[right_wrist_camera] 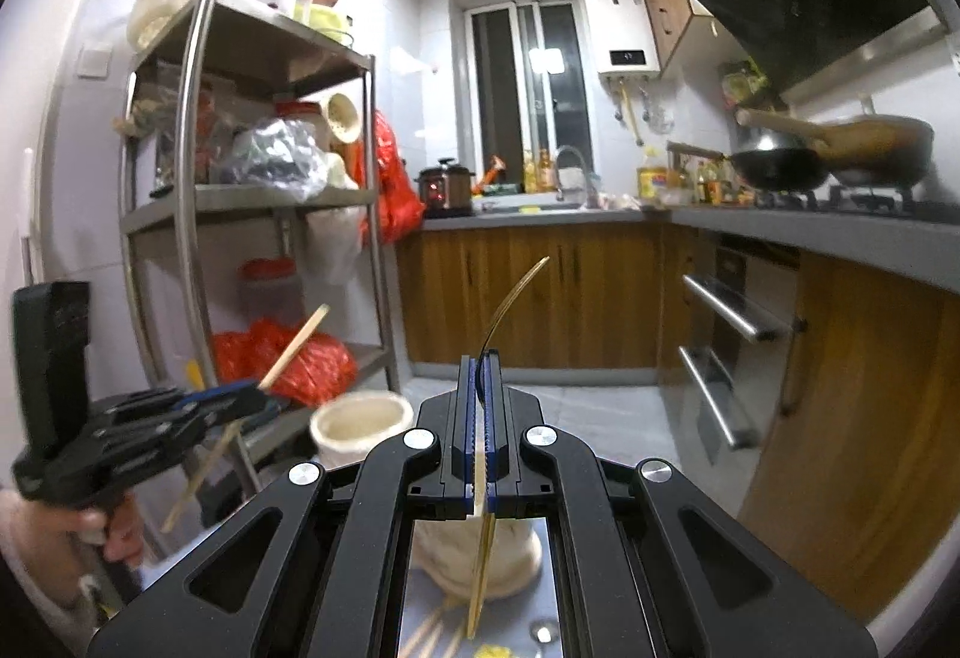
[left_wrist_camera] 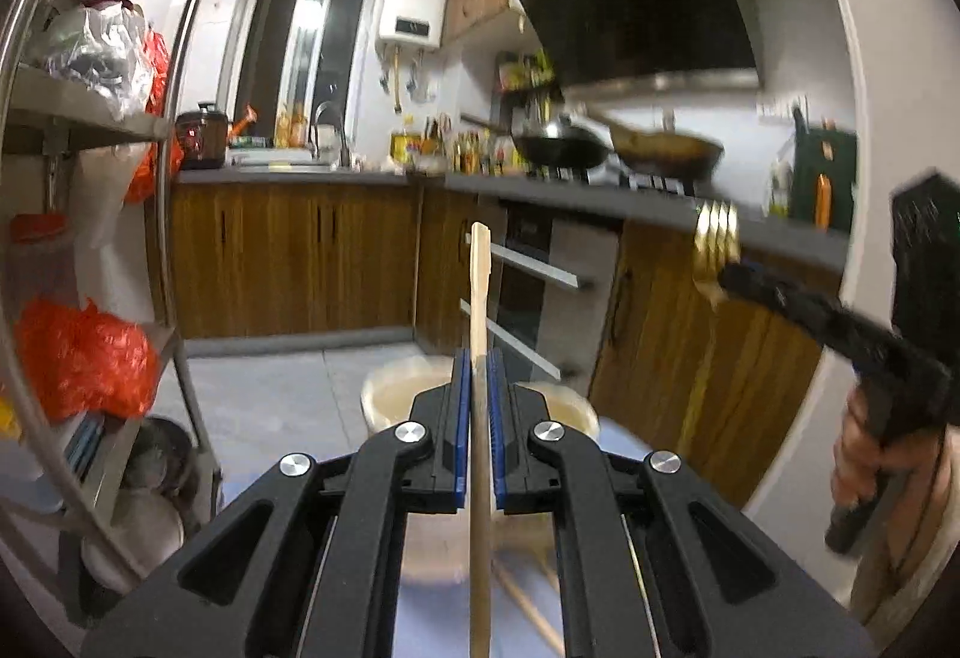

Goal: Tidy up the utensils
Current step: 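Lift the chopstick with the left tool while the right tool carries the gold fork to the holder, then open the left tool over the large cup while the right tool drops the fork into the small cup, then withdraw both tools from the holder back toward the utensils, then grasp another wooden chopstick with the left tool while the right tool grasps the silver fork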

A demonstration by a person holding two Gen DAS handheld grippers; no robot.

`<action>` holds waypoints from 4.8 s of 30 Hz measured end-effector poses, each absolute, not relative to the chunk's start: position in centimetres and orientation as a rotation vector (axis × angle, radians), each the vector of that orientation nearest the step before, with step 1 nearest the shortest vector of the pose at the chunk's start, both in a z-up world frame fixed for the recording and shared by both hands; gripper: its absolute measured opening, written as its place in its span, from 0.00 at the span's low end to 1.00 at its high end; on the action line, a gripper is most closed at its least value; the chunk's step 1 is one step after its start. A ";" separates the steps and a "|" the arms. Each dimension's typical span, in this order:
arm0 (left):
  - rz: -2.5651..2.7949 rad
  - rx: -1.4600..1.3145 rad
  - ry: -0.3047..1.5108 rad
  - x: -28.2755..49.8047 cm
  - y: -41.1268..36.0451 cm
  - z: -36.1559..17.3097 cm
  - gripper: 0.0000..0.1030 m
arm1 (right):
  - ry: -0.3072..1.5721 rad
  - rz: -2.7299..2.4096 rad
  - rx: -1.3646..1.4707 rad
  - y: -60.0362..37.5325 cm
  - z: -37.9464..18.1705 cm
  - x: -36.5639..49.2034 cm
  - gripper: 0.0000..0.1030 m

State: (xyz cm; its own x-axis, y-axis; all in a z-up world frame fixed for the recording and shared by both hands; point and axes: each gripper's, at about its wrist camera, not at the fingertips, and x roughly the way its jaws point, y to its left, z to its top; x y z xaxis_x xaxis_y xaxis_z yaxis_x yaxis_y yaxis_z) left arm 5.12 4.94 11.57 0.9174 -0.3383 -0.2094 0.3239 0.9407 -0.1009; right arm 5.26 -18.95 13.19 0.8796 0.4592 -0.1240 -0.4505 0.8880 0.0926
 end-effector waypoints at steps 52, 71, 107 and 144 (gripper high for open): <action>-0.231 -0.039 0.232 12.7 3.9 7.1 0.08 | 0.281 0.409 0.160 -17.5 7.1 15.8 0.05; -0.213 -0.028 0.241 11.6 3.6 7.0 0.53 | 0.298 0.428 0.188 -18.3 7.3 15.1 0.52; -0.161 0.012 0.511 -0.6 1.2 2.6 0.95 | 0.505 0.387 -0.009 -23.5 1.9 -4.8 0.95; -0.160 0.031 0.831 1.9 -1.8 -3.2 0.68 | 0.548 0.376 -0.237 -17.1 -5.6 -10.8 0.15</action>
